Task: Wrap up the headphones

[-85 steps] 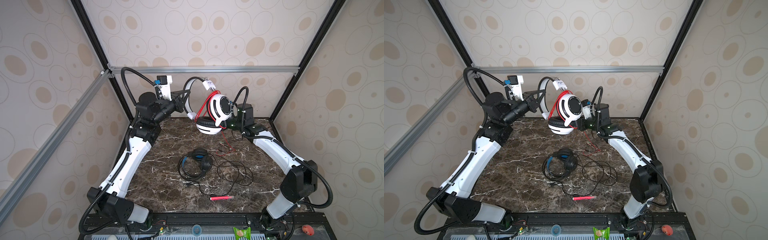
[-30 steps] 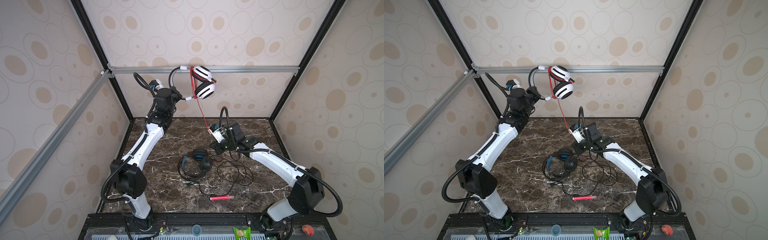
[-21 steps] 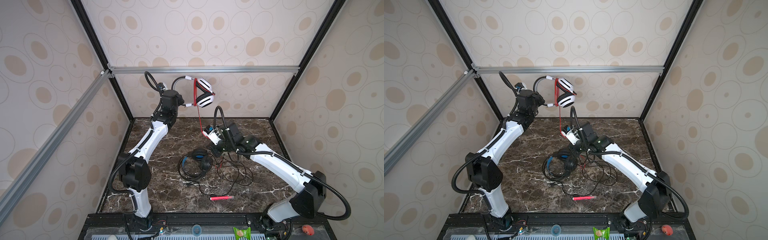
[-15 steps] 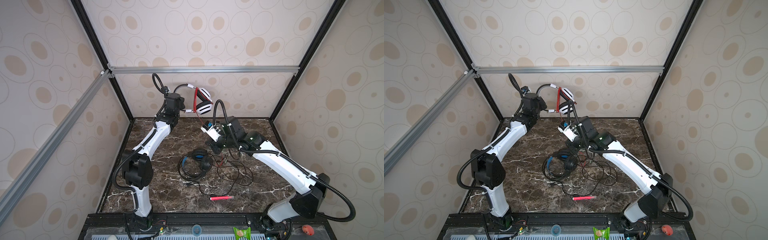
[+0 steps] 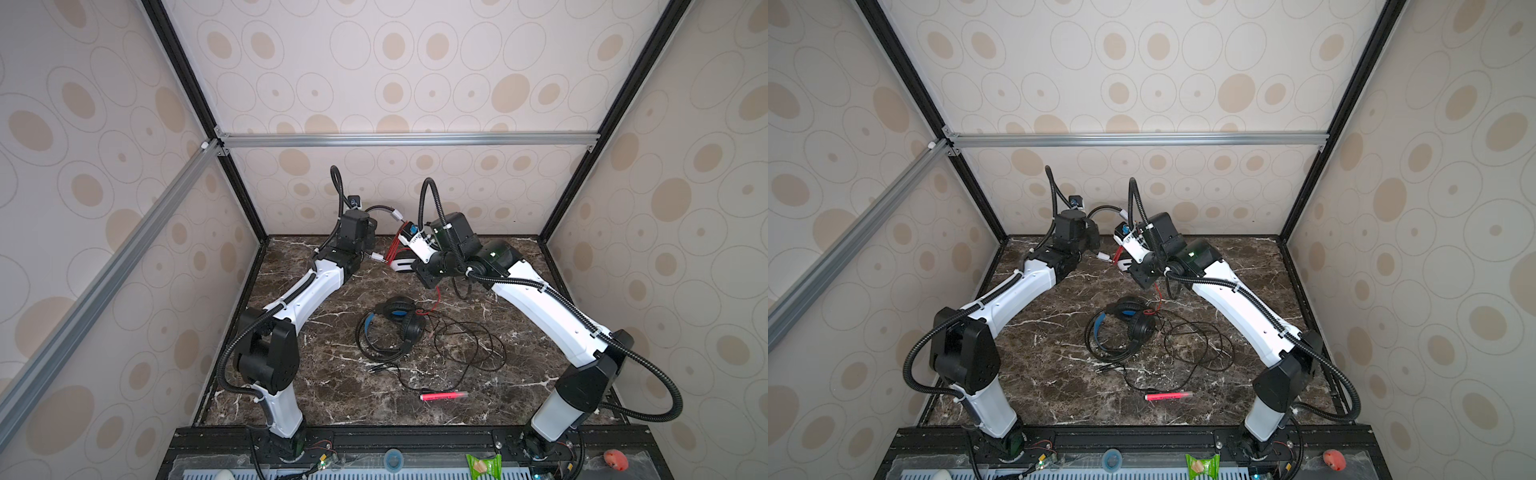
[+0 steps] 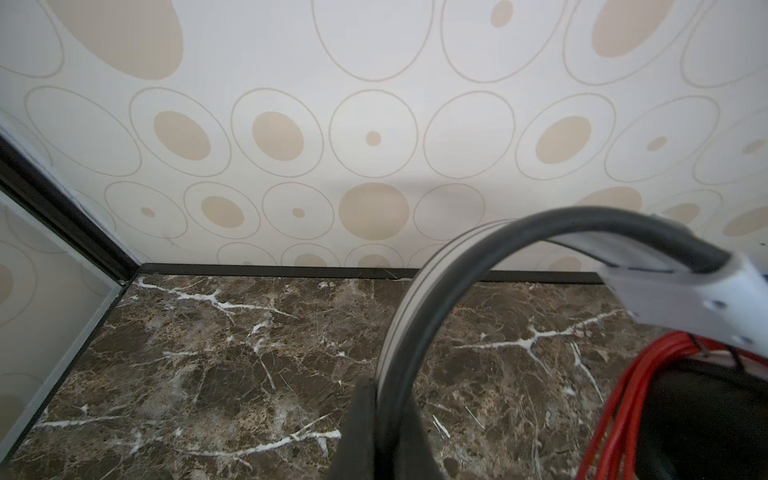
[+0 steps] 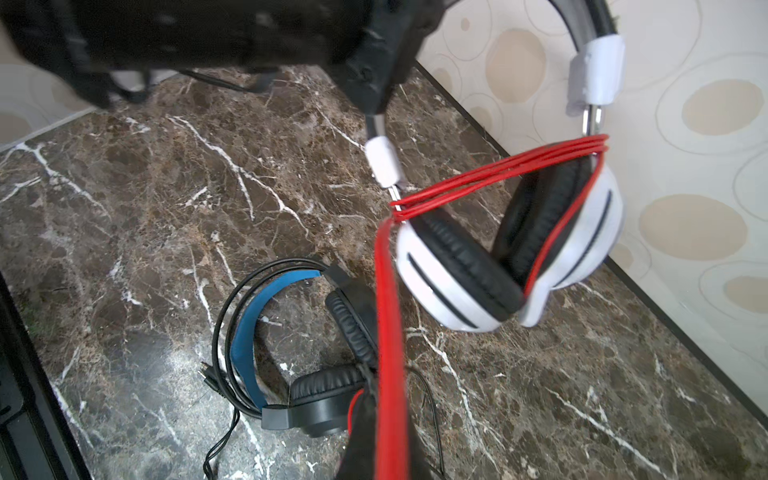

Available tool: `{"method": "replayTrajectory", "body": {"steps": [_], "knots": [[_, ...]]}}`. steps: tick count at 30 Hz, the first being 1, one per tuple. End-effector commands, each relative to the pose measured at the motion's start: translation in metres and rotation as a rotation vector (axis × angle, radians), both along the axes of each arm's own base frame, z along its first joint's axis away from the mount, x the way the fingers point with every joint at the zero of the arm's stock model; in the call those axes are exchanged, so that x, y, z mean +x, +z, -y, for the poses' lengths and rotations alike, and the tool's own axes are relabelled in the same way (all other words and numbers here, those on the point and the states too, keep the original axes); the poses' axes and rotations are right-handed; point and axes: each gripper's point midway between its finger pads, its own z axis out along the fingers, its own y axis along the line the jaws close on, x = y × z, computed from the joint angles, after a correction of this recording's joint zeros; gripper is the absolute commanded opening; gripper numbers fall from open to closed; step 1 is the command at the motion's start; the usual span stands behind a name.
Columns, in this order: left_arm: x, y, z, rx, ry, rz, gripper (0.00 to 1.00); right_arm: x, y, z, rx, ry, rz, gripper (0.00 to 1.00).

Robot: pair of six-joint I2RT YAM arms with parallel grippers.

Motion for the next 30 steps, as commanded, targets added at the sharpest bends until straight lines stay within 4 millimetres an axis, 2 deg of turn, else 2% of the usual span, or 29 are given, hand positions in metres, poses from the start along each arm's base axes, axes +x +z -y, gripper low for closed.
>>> {"method": "replayTrajectory", "body": {"steps": [1, 9, 17, 22, 30], "knots": [[-0.022, 0.064, 0.01, -0.06, -0.117, 0.141, 0.0, 0.018, 0.014, 0.022, 0.034, -0.097, 0.007, 0.0], [-0.051, 0.055, 0.028, -0.064, -0.284, 0.079, 0.0, 0.046, 0.021, 0.054, 0.021, -0.184, 0.018, 0.0], [-0.07, 0.064, 0.036, -0.064, -0.374, 0.059, 0.0, 0.059, 0.015, 0.085, -0.029, -0.219, 0.009, 0.01], [-0.083, 0.079, 0.046, -0.075, -0.457, 0.081, 0.0, 0.064, 0.013, 0.088, 0.051, -0.232, -0.028, 0.01], [-0.105, 0.122, 0.058, -0.158, -0.566, 0.16, 0.0, 0.074, 0.014, 0.089, 0.161, -0.256, -0.062, 0.03]]}}
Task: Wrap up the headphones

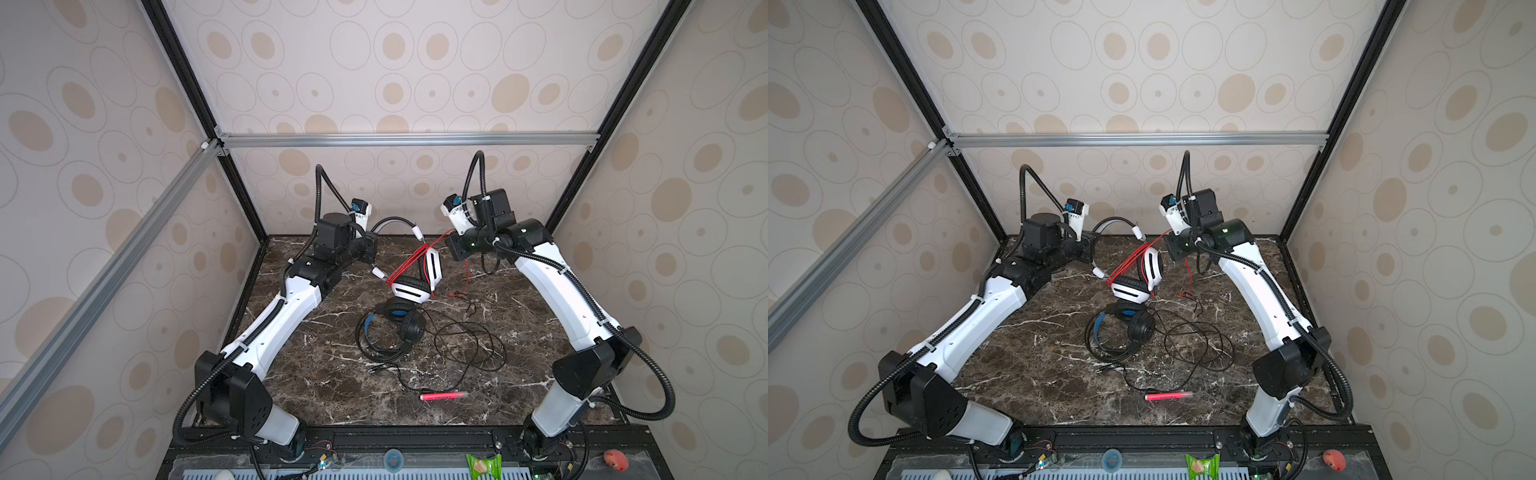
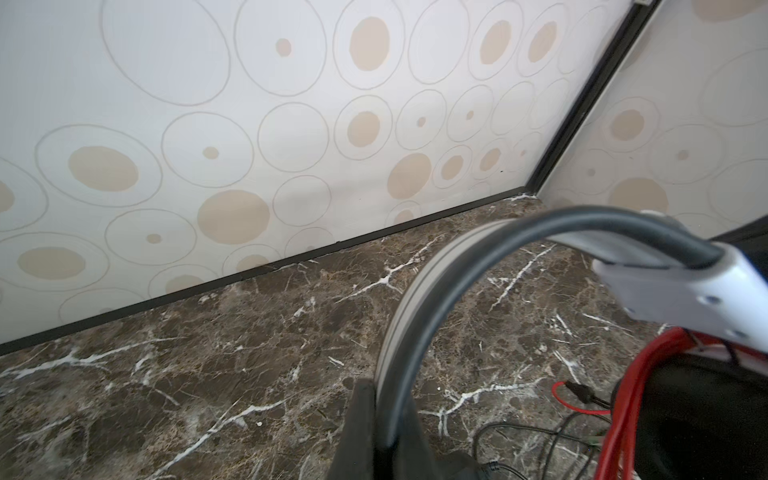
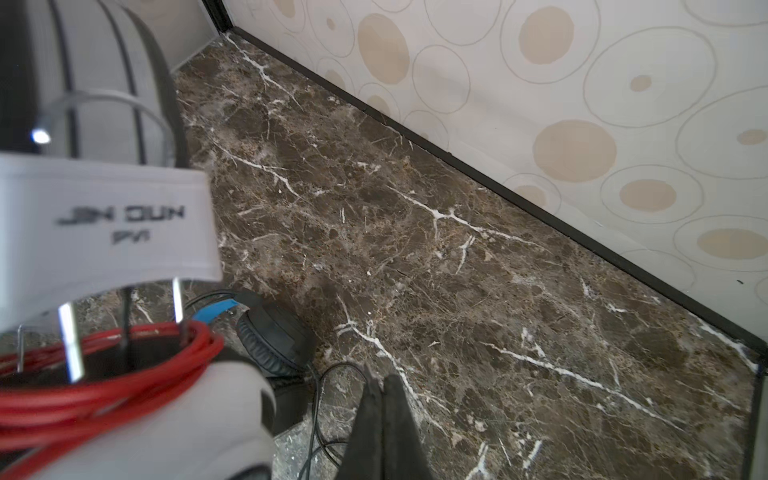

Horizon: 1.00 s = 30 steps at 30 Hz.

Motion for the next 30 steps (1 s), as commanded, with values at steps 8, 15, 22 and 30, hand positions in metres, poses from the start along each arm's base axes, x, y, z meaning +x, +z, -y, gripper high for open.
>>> {"method": "replayTrajectory", "body": {"steps": [8, 15, 22, 30], "knots": [[-0.037, 0.119, 0.018, -0.221, -0.171, 0.208, 0.0, 0.013, 0.017, 0.013, 0.229, -0.033, 0.018, 0.07], [-0.052, 0.16, 0.03, -0.32, -0.272, 0.259, 0.0, 0.012, 0.02, 0.019, 0.27, -0.031, 0.023, 0.09], [-0.056, 0.183, 0.029, -0.373, -0.279, 0.297, 0.0, 0.005, 0.027, 0.011, 0.337, 0.022, 0.052, 0.14], [-0.058, 0.206, 0.03, -0.418, -0.292, 0.338, 0.0, -0.005, 0.038, 0.001, 0.425, 0.082, 0.105, 0.22]]}}
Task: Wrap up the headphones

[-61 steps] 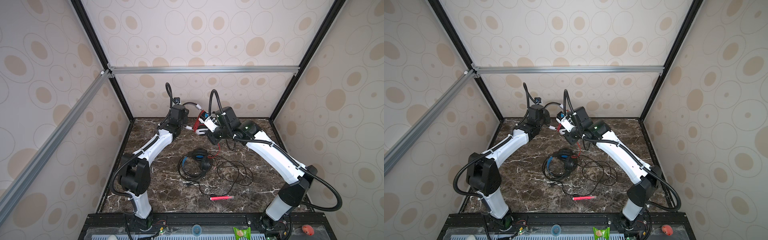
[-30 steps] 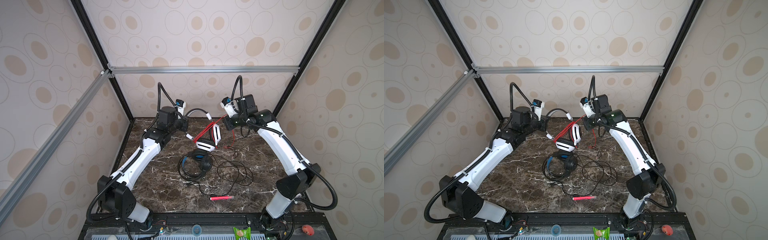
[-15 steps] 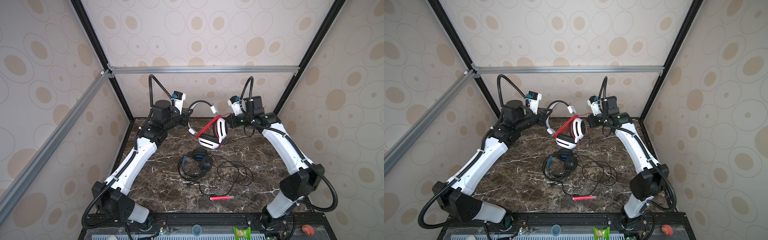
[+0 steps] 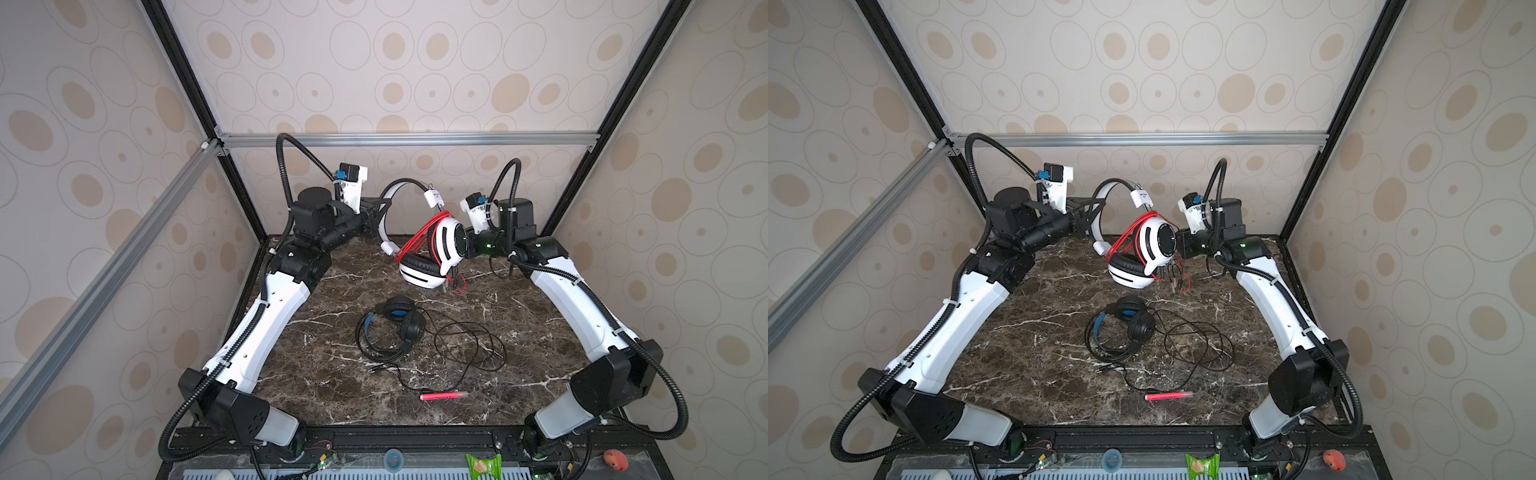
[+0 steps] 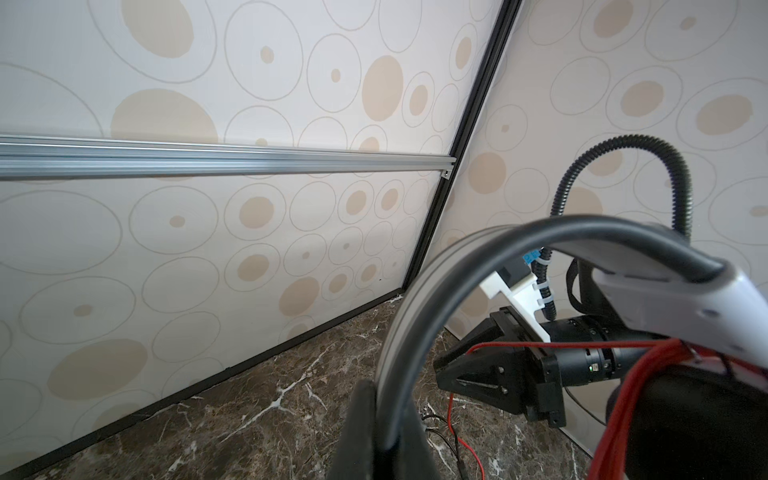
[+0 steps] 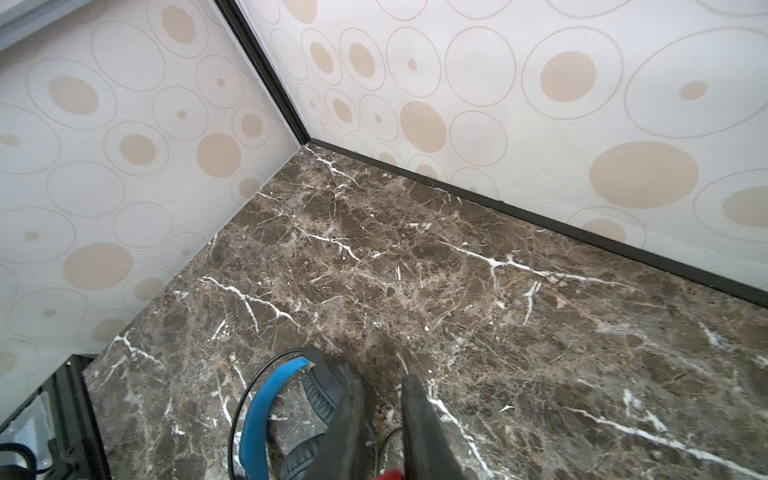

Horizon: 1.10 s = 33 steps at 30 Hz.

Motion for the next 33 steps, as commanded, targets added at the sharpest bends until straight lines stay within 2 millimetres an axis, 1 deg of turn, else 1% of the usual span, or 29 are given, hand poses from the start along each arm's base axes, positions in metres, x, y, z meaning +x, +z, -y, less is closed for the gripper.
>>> {"method": "replayTrajectory", "body": {"steps": [1, 9, 16, 33], "knots": [[-0.021, 0.073, -0.004, -0.133, -0.039, 0.149, 0.0, -0.007, 0.027, -0.004, 0.07, 0.032, 0.084, 0.22], [-0.024, 0.095, -0.004, -0.172, -0.053, 0.182, 0.0, -0.015, 0.025, -0.01, 0.123, 0.07, 0.096, 0.31], [-0.026, 0.11, -0.004, -0.205, -0.062, 0.209, 0.0, -0.016, 0.019, -0.012, 0.135, 0.074, 0.083, 0.35], [-0.027, 0.134, -0.007, -0.278, -0.07, 0.24, 0.0, -0.021, 0.012, -0.015, 0.18, 0.097, 0.086, 0.42]]}}
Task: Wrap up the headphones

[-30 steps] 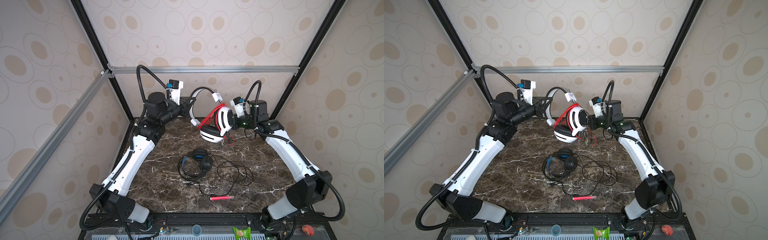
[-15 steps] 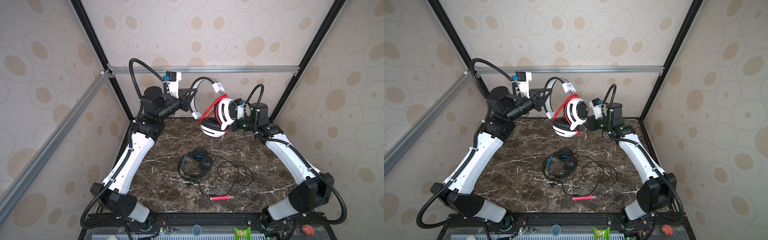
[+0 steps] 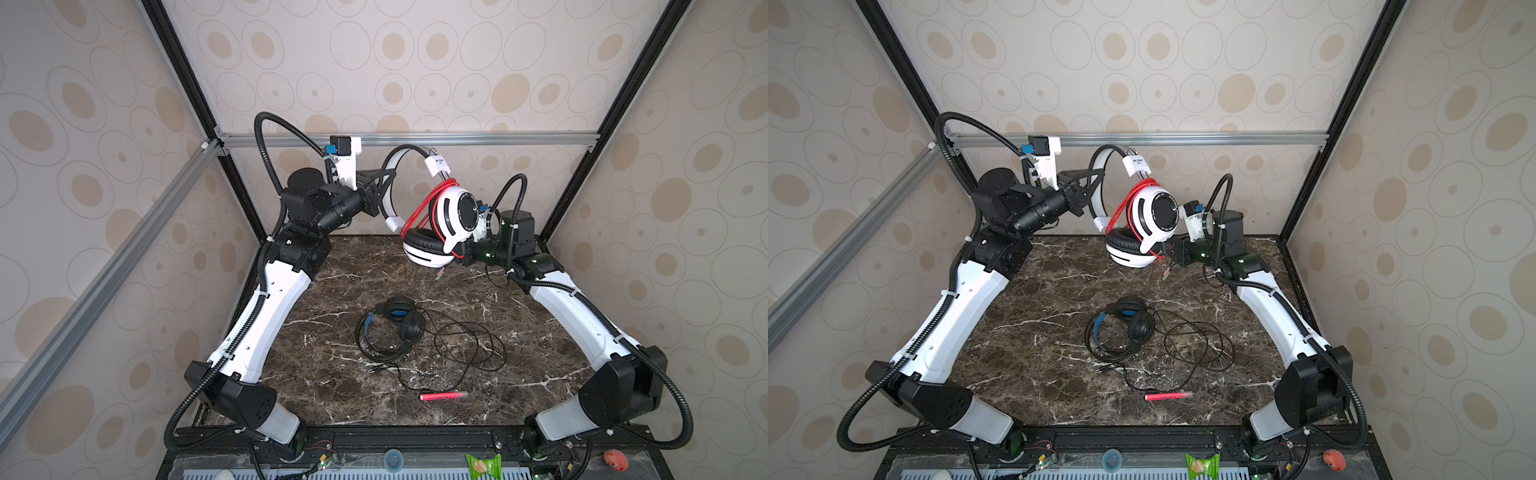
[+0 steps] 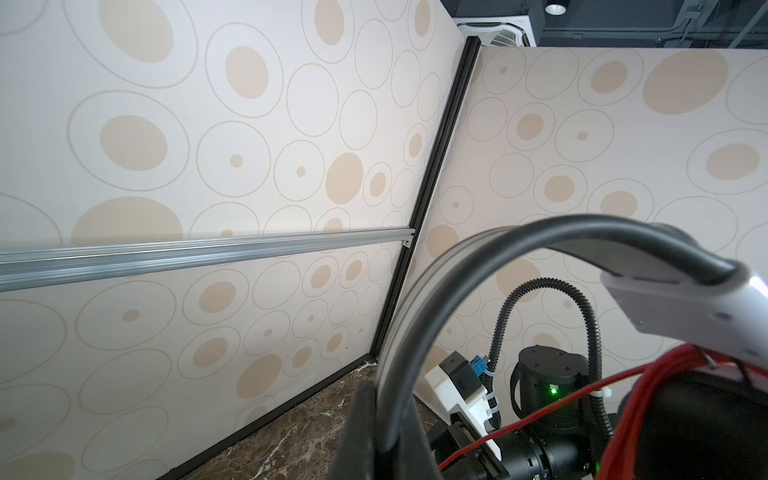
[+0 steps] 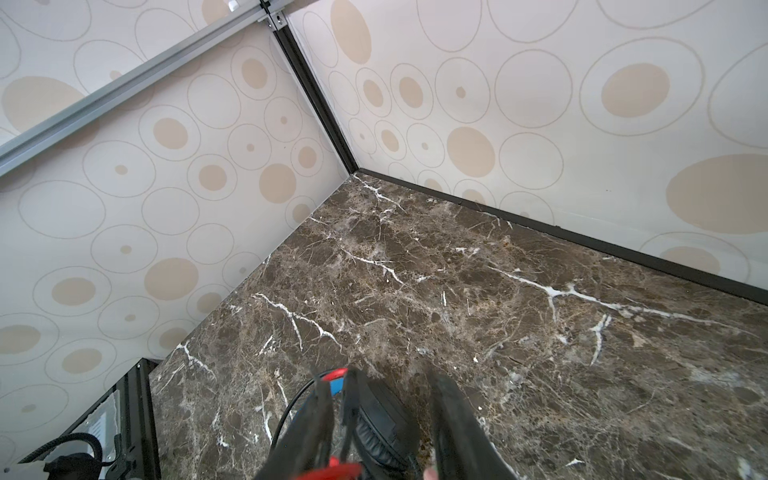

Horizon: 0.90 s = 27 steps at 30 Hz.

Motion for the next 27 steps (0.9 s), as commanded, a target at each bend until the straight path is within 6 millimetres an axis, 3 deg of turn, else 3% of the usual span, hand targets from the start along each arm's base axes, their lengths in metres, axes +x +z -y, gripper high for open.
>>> {"method": "replayTrajectory", "body": {"steps": [1, 8, 18, 27], "knots": [[-0.025, 0.062, -0.013, -0.126, -0.015, 0.128, 0.0, -0.006, 0.015, 0.0, 0.034, 0.011, 0.044, 0.42], [-0.025, 0.067, -0.018, -0.16, -0.021, 0.126, 0.0, -0.005, 0.016, -0.005, 0.069, 0.038, 0.042, 0.45], [-0.021, 0.071, -0.028, -0.208, -0.019, 0.12, 0.0, -0.01, -0.018, -0.013, 0.087, 0.091, -0.041, 0.49], [-0.014, 0.07, -0.042, -0.248, 0.0, 0.11, 0.0, -0.023, -0.033, -0.016, 0.081, 0.146, -0.075, 0.51]]}}
